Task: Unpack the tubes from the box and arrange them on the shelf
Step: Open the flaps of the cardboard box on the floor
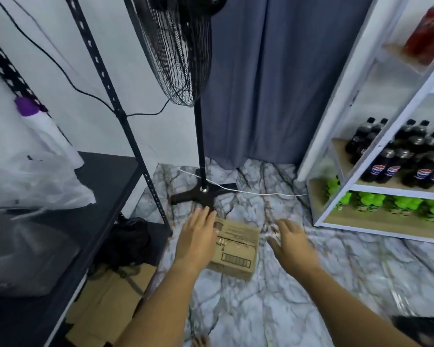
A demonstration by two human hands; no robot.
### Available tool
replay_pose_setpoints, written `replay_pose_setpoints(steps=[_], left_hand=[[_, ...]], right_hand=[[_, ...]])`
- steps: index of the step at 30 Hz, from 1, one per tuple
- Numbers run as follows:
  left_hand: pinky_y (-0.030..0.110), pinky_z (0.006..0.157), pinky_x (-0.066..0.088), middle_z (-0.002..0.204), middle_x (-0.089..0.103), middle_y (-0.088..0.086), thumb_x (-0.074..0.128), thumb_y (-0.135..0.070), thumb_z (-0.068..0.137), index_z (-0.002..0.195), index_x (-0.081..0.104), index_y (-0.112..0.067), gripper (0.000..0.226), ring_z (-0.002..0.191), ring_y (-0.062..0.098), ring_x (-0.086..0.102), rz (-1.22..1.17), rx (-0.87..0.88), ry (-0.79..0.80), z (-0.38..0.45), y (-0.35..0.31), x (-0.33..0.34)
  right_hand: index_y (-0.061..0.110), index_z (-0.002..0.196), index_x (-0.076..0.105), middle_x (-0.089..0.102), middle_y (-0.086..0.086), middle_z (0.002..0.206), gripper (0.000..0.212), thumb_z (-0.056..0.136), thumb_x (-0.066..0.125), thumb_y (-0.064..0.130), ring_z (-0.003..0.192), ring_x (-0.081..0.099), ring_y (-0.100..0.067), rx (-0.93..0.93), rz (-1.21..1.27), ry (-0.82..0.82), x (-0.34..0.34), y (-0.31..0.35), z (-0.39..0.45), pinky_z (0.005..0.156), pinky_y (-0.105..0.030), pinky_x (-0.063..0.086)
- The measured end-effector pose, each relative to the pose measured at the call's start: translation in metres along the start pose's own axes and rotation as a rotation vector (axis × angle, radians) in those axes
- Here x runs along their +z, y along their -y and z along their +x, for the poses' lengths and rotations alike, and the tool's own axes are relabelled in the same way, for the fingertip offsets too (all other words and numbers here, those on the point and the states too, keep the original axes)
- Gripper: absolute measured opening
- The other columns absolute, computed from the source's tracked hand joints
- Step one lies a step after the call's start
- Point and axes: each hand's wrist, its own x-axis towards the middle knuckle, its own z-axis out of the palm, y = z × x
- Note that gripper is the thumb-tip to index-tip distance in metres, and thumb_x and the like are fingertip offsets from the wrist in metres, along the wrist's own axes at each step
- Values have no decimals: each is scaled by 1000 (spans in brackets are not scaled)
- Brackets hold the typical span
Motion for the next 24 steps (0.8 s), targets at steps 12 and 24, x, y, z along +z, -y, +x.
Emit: replay_pose_setpoints(steps=[12,24], left_hand=[[45,117,29,164,13,3,49,-26,99,155,24,-22,62,151,28,13,-198,-89,125,186,108,278],[55,103,42,144,39,12,45,-47,88,146,34,-22,64,135,40,36,-183,-245,244,249,191,524]], right_hand=[[19,150,31,27,-6,158,61,98,45,47,146,24,-26,242,113,128,253,-67,178,114,-38,31],[26,152,16,10,-12,162,65,98,48,44,147,19,-35,348,195,226,476,-160,251,113,-49,34]])
